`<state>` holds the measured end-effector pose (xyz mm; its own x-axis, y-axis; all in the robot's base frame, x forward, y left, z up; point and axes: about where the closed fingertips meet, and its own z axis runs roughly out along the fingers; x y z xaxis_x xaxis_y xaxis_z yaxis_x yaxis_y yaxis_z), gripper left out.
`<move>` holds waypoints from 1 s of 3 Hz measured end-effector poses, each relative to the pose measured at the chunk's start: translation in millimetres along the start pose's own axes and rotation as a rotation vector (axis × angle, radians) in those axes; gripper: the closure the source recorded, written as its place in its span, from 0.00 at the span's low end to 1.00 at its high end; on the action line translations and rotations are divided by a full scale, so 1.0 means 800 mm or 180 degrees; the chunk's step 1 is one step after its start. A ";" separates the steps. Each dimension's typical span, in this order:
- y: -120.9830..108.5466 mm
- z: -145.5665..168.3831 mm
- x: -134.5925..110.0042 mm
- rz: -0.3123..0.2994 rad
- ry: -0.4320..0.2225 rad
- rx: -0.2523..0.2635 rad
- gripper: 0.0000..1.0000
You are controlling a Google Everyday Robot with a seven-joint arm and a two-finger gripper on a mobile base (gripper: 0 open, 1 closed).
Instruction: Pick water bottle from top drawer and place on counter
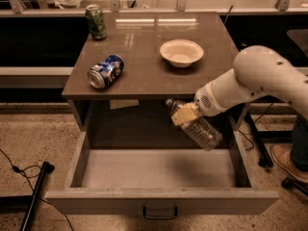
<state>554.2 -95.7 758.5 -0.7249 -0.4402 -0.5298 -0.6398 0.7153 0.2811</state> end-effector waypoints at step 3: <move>0.025 -0.034 -0.009 -0.0491 -0.0231 -0.0238 1.00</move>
Offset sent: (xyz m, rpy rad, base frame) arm -0.1043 -0.0384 0.1497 0.1822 -0.6490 0.7975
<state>539.6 -93.1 789.4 -0.5981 -0.4995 -0.6268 -0.7612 0.5987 0.2493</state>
